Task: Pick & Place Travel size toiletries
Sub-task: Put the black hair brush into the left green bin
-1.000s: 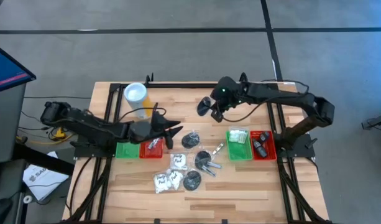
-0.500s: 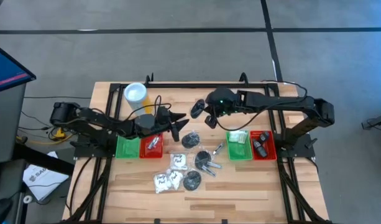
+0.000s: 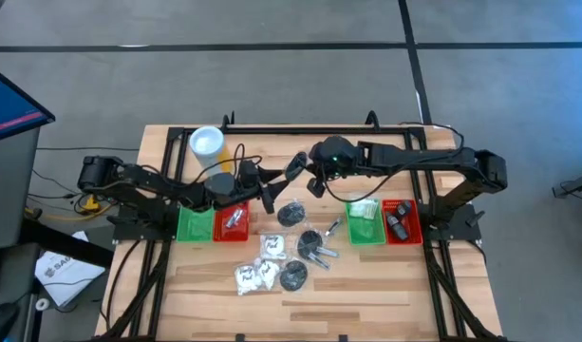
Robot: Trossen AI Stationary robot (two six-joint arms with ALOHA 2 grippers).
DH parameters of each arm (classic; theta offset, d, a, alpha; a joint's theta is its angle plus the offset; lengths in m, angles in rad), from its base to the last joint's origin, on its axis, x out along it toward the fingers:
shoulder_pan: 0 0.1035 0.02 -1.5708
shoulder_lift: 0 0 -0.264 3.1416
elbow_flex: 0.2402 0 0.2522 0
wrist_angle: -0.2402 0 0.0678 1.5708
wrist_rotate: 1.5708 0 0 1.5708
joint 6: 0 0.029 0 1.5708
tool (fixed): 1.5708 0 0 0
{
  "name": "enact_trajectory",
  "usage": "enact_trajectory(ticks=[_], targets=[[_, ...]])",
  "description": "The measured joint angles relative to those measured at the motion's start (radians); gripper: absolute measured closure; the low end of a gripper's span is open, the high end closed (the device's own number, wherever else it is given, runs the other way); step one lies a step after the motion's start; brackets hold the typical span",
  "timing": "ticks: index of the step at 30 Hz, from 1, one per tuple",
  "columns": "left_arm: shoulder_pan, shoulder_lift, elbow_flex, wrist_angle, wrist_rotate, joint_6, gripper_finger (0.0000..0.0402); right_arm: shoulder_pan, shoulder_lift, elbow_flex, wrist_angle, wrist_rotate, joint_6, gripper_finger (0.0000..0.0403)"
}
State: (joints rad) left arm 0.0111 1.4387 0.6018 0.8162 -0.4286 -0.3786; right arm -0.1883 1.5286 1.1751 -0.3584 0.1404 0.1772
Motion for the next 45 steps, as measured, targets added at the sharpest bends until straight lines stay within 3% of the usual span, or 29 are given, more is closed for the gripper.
enact_trajectory(ticks=[13,17,24,34,38,45], targets=[[0.036,0.000,0.000,0.003,0.001,0.000,0.0212,0.019,-0.001,0.000,0.062,0.000,-0.008,0.0403],[0.036,0.000,0.000,0.004,0.003,0.005,0.0254,0.019,-0.001,0.000,0.064,0.000,-0.011,0.0403],[0.036,0.000,0.000,0.009,0.013,0.047,0.0375,0.032,-0.001,0.000,0.071,-0.004,-0.030,0.0403],[0.032,-0.001,0.000,0.009,0.018,0.086,0.0382,0.057,-0.001,0.000,0.072,-0.004,-0.083,0.0399],[0.031,-0.001,0.000,-0.014,0.016,0.087,0.0382,0.053,-0.005,0.000,0.050,-0.009,-0.096,0.0366],[0.030,-0.013,0.000,-0.113,-0.014,0.085,0.0382,0.027,-0.007,0.000,-0.030,-0.010,-0.108,0.0270]])
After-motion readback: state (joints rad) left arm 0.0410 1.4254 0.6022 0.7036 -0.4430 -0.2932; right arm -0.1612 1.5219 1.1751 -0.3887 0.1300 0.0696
